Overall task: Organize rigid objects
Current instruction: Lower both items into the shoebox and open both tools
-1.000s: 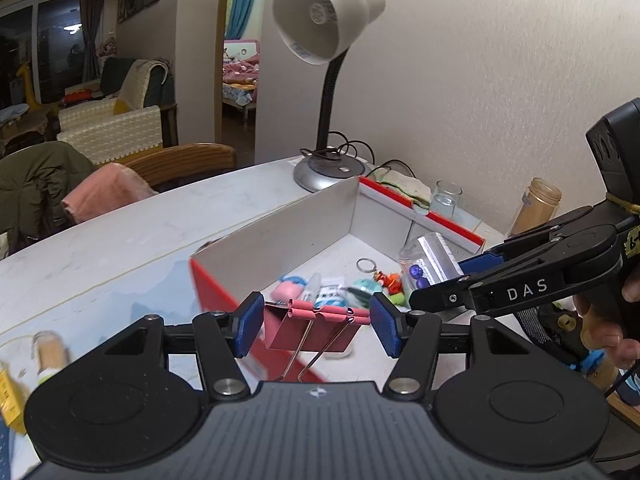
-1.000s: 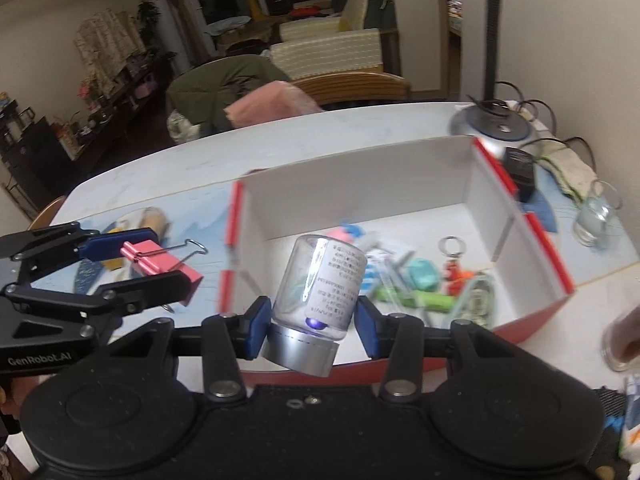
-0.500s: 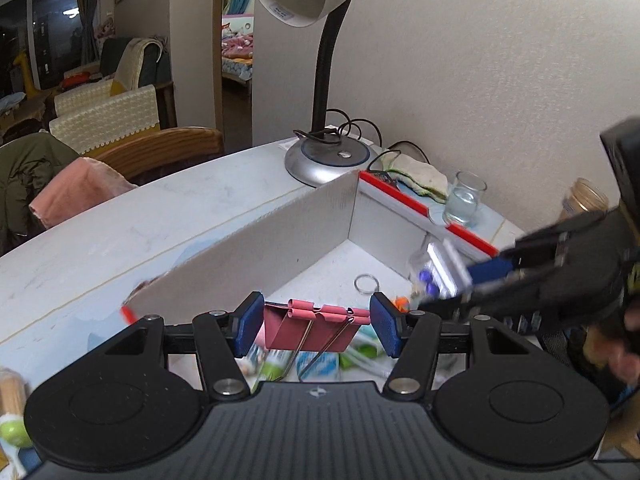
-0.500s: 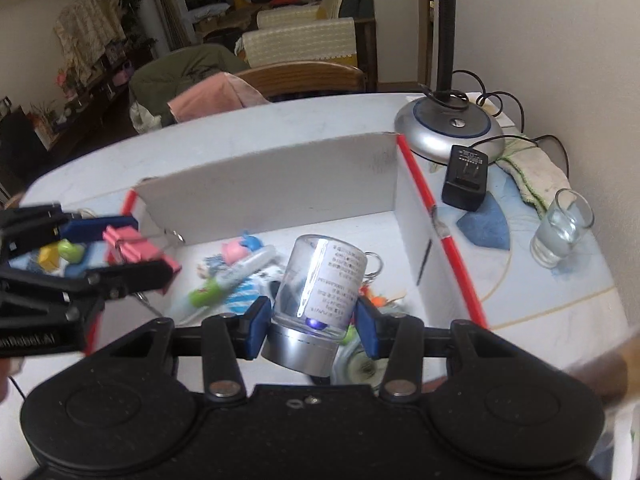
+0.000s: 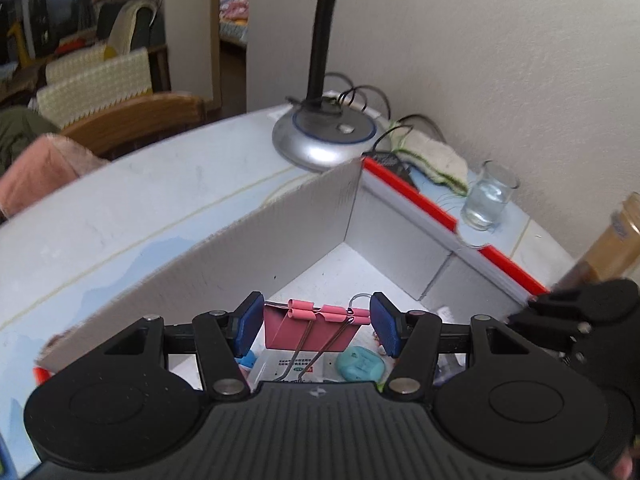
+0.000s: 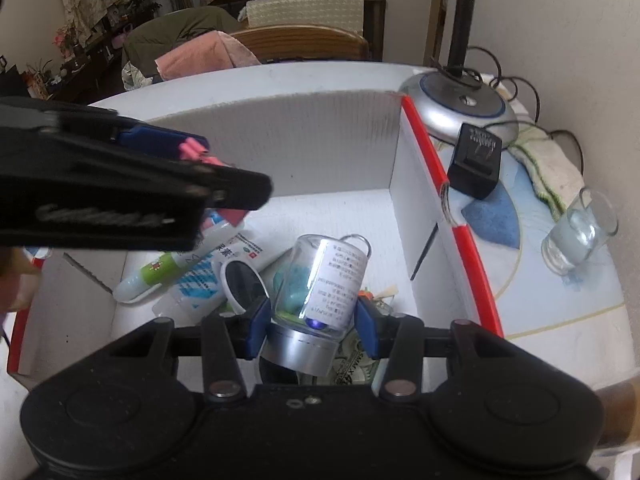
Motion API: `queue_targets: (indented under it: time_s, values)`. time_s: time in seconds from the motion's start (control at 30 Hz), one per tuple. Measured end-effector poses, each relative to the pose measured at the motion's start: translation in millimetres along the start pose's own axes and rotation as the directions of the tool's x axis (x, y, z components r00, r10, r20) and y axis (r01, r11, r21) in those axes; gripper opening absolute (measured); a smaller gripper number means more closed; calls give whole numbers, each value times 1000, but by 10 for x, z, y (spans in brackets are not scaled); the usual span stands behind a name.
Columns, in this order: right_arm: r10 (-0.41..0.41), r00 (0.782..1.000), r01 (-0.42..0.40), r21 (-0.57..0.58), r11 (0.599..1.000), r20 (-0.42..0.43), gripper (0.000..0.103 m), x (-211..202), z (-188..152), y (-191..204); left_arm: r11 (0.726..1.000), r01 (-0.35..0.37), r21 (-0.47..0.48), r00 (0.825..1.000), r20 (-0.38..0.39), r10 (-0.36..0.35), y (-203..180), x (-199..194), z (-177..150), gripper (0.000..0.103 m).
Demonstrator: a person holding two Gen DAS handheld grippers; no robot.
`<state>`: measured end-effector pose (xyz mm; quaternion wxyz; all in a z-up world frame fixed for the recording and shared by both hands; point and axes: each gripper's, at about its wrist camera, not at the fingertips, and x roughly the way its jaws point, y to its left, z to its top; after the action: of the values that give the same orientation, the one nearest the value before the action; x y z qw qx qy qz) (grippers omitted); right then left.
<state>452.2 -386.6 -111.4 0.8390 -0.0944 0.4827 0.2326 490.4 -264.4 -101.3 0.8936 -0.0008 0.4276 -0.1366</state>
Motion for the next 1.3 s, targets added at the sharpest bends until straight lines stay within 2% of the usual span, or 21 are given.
queue_targets:
  time_s: [0.2,0.43,0.6,0.7,0.87,0.93,1.3]
  values:
    - [-12,1000,13,25,1000,-20,45,104,-37,-70,1000,6,-28,999,-53,-7,-8,246,20,58]
    - [9,1000,-8,51,999,-21,45,139,-44,-113,999,-22,-33,995,-101,19,-22,409,1,58]
    - [13,1000,-11,59,998,-23,48,147,-40,-120,999,-29,-42,994,-110,24,-7,438,-10,58]
    - [15,1000,-14,62,998,-24,54,141,-39,-105,999,-31,-38,993,-114,26,-14,424,-13,58]
    - [19,1000,-18,69,997,-17,62,91,-42,-80,999,-17,-44,996,-91,13,-8,321,-12,59]
    - [17,1000,-16,70,997,-14,63,60,-43,-75,999,-13,-48,997,-82,9,-4,270,-17,64]
    - [18,1000,-19,59,998,22,70,-239,-79,14,999,3,-53,1000,-15,-3,10,-162,-99,64]
